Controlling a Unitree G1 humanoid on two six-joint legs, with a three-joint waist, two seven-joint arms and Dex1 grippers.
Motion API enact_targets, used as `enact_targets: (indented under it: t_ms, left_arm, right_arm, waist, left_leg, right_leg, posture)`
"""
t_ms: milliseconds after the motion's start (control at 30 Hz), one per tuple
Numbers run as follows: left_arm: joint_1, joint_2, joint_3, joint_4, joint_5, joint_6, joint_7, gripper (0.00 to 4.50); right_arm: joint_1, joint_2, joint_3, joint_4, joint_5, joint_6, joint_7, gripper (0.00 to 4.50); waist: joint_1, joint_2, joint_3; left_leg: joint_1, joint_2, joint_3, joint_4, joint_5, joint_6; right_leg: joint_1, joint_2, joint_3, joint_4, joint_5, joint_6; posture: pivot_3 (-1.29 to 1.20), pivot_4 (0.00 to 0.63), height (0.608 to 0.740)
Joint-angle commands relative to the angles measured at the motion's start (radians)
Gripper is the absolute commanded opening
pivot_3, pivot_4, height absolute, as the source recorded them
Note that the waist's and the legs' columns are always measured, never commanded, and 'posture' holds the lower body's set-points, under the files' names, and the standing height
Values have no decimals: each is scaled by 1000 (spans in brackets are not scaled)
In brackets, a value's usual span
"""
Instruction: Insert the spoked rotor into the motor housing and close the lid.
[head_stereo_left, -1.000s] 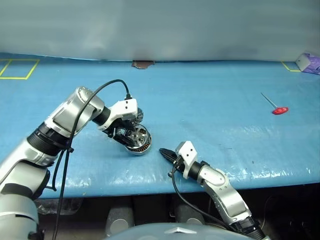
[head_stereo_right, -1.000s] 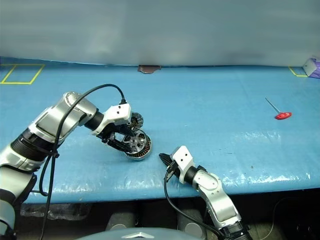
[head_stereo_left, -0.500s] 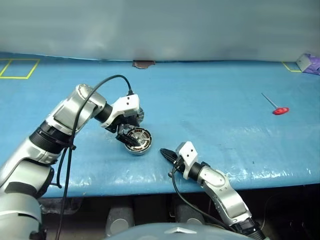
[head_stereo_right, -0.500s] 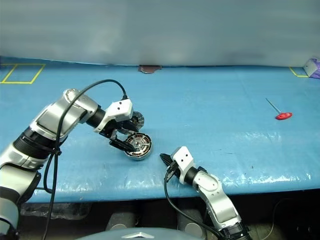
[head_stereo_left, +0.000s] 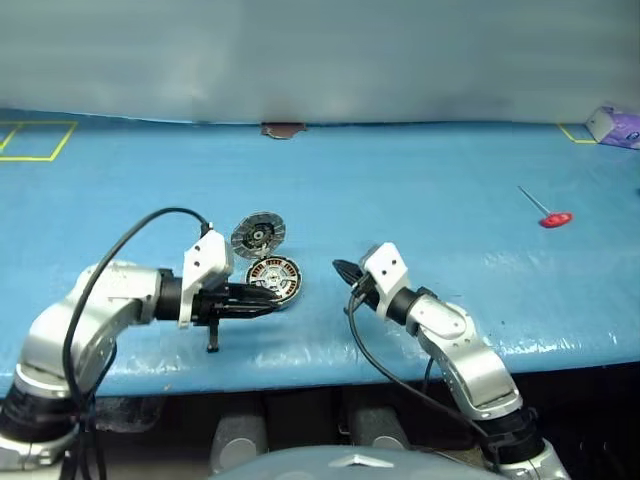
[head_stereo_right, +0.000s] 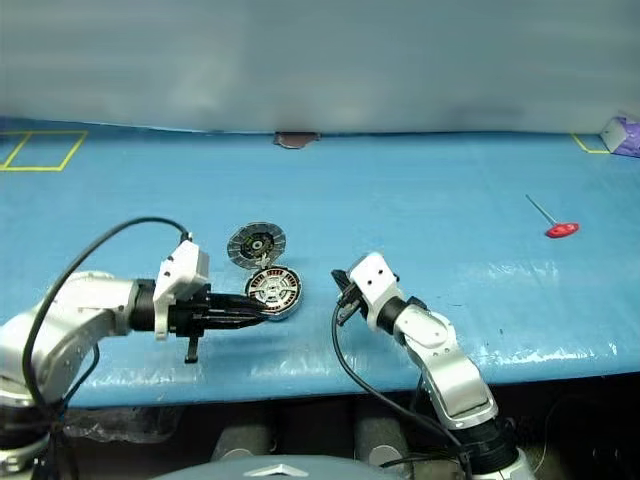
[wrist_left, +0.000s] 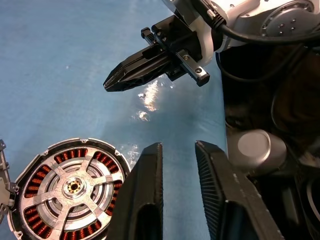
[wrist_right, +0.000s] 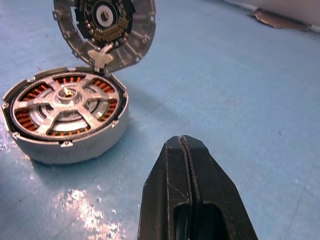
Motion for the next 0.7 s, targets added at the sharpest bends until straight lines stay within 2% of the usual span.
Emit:
enact_targets:
  t_ms: [33,133,267,433,700]
  left_arm:
    - [164,-81,97,-78,21,-115,134,590]
    - [309,-140,145,-90,3,-134,205,590]
    - [420,-172,166,-80,-23,-146,252,590]
    - [451,-203,201,-54,-25,-218,297,590]
    - [434,-153,223,-1,-51,-245,293,590]
  right_arm:
    - [-72,24,34,-58,-1,81,-9,0]
    - [-118,61,82,-42,4,116,-4,0]
    - [-171,113,144,20,0,126,7,0]
    - [-239,182,191,152,-15,95,11,0]
    - [-271,226,228,312,-37,65,25,0]
  waist:
    - [-1,0,0]
    - [-1,0,0]
    - [-3,0,0]
    - [-7,0,0]
    - [-16,0,0]
  left_leg:
    - [1,0,1,-1,0,0]
    - [2,0,1,-2,0,0]
    - [4,0,1,-2,0,-1]
    - [4,0,1,-2,-1,-2]
    - [3,0,1,-6,-1,-2]
  right_leg:
    - [0,0,1,0,0,0]
    - [0,0,1,0,0,0]
    - [-4,0,1,-1,0,0]
    - [-4,-1,1,-3,0,0]
    - [-5,0,1,-3,-1,-2]
  posture:
    - [0,150,740]
    - [0,150,740]
    - [0,150,740]
    - [0,150,740]
    - [0,150,740]
